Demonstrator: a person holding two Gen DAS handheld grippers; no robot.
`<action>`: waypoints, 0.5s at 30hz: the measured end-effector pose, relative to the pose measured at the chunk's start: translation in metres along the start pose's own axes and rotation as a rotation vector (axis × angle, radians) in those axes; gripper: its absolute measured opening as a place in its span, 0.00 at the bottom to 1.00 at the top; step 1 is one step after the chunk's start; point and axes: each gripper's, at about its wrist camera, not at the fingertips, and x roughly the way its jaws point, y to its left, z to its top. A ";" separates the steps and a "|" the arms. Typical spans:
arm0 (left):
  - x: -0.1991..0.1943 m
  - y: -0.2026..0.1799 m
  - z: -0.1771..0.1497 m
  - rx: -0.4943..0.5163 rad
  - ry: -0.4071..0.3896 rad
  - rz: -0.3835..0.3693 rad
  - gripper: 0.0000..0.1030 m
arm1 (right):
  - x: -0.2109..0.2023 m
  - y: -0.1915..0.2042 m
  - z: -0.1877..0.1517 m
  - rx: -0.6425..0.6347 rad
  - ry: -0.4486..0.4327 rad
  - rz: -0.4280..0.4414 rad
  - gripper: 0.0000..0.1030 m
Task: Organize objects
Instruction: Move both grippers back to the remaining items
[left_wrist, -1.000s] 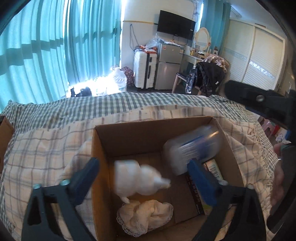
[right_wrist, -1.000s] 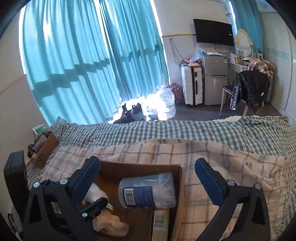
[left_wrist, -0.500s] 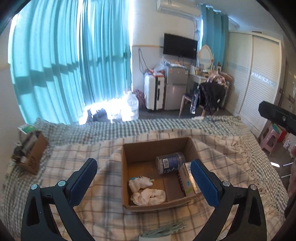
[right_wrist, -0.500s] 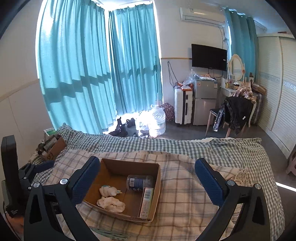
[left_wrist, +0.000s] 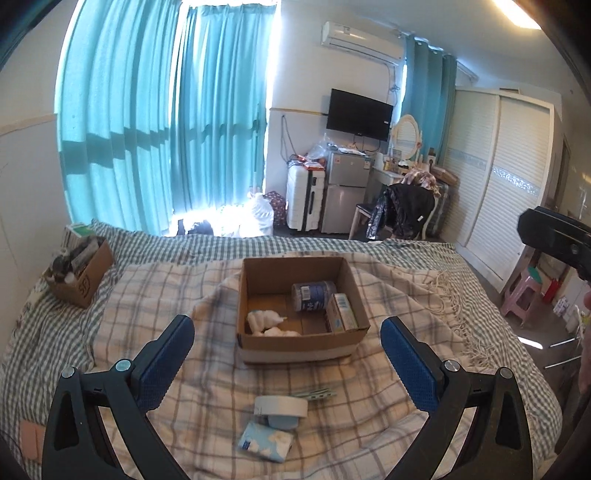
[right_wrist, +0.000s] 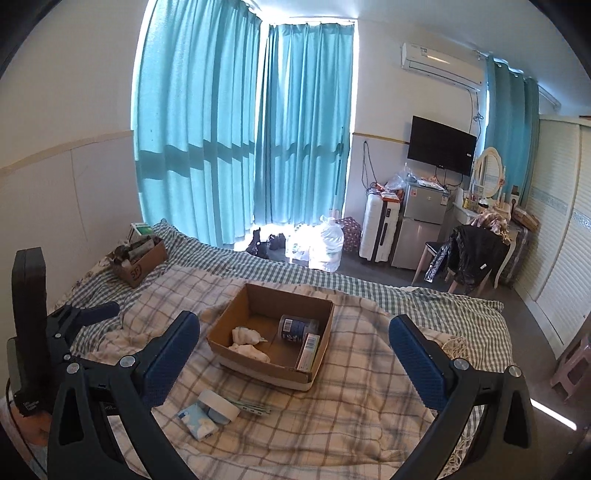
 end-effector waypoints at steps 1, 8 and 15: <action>-0.002 0.003 -0.007 0.000 0.000 0.016 1.00 | -0.002 0.003 -0.004 -0.006 0.007 0.004 1.00; 0.015 0.026 -0.050 -0.042 0.028 0.086 1.00 | 0.034 0.014 -0.074 -0.001 0.093 0.048 1.00; 0.066 0.034 -0.103 -0.049 0.104 0.154 1.00 | 0.110 0.011 -0.149 0.041 0.200 0.025 1.00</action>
